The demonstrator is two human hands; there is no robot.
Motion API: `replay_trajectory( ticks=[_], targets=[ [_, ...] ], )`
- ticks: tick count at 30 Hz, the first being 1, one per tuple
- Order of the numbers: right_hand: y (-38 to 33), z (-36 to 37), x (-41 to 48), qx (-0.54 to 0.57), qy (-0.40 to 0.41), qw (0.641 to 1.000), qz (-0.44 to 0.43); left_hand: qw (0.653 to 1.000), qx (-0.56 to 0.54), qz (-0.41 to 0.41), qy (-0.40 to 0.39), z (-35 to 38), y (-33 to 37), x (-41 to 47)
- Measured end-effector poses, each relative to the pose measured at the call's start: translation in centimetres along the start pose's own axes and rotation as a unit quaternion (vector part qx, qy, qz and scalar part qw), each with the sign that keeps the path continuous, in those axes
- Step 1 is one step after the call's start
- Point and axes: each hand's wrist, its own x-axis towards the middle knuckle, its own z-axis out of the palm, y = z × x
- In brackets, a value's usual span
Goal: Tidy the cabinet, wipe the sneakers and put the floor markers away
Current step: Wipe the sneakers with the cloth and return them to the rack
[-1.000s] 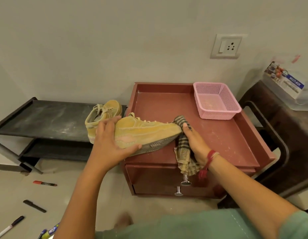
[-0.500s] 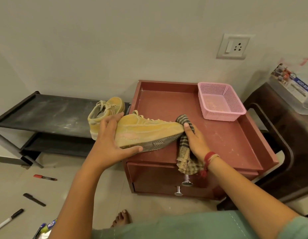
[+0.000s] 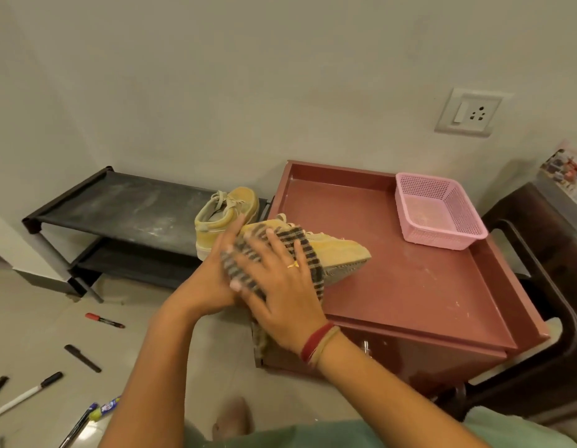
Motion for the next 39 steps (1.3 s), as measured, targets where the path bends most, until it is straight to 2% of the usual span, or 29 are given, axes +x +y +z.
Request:
replay_trajectory(
  ticks=[2,6,14,15,17,18,20,22,23,25,27,28,30,33,35,36,38,39],
  targets=[
    [0.6,1.0,-0.1,-0.091,-0.012,0.996,-0.023,1.0,0.006,-0.001,0.017,-0.2,0.0,0.0],
    [2.1,1.0,-0.7,-0.112,-0.022,0.993,-0.034,0.999,0.011,0.012,0.028,-0.5,-0.1,0.1],
    [8.6,-2.3,-2.9,-0.177,-0.038,0.982,0.06,0.999,0.031,-0.016,0.028,-0.4,0.6,0.0],
    [9.2,-2.7,-3.1,-0.16,-0.028,0.984,0.072,0.999,0.028,-0.021,0.027,-0.4,0.6,0.1],
    [11.2,-3.1,-3.4,-0.057,-0.002,0.989,0.134,0.999,0.019,-0.031,0.022,-0.4,0.9,0.0],
    [12.4,-3.3,-3.5,0.024,0.022,0.981,0.192,0.999,0.017,-0.035,0.019,-0.4,1.0,0.0],
    [13.7,-4.2,-3.3,0.162,0.055,0.94,0.294,0.999,0.019,-0.038,0.016,-0.4,1.0,0.0],
    [13.3,-4.9,-3.0,0.159,0.077,0.927,0.332,0.999,0.026,-0.037,0.014,-0.3,1.1,0.1],
    [12.6,-5.0,-3.0,0.124,0.105,0.936,0.312,0.999,0.03,-0.034,0.014,-0.4,1.1,0.3],
    [9.3,-4.9,-2.6,0.076,0.14,0.967,0.2,0.999,0.041,-0.031,0.016,-0.5,1.2,0.4],
    [7.3,-3.7,-2.5,0.006,0.062,0.993,0.097,0.998,0.052,-0.03,0.01,-0.6,0.9,0.7],
    [7.4,-2.6,-3.0,-0.035,0.025,0.996,0.076,0.998,0.051,-0.036,0.007,-0.5,0.8,0.7],
    [8.5,-2.1,-3.3,-0.072,0.016,0.994,0.083,0.998,0.044,-0.036,0.006,-0.7,0.6,0.5],
    [10.6,-2.7,-3.3,0.007,0.049,0.987,0.153,0.999,0.034,-0.036,0.005,-0.6,0.5,0.6],
    [12.6,-2.9,-3.3,0.126,0.08,0.964,0.219,0.999,0.031,-0.035,0.002,-0.5,0.7,0.8],
    [13.7,-3.3,-3.3,0.203,0.085,0.938,0.268,0.999,0.032,-0.036,0.001,-0.5,0.7,0.8],
    [14.9,-4.6,-3.1,0.342,0.063,0.864,0.364,0.999,0.037,-0.034,0.001,-0.6,0.8,0.7],
    [15.1,-5.4,-2.9,0.366,0.066,0.841,0.393,0.999,0.039,-0.031,0.002,-0.6,0.9,0.6]
  ],
)
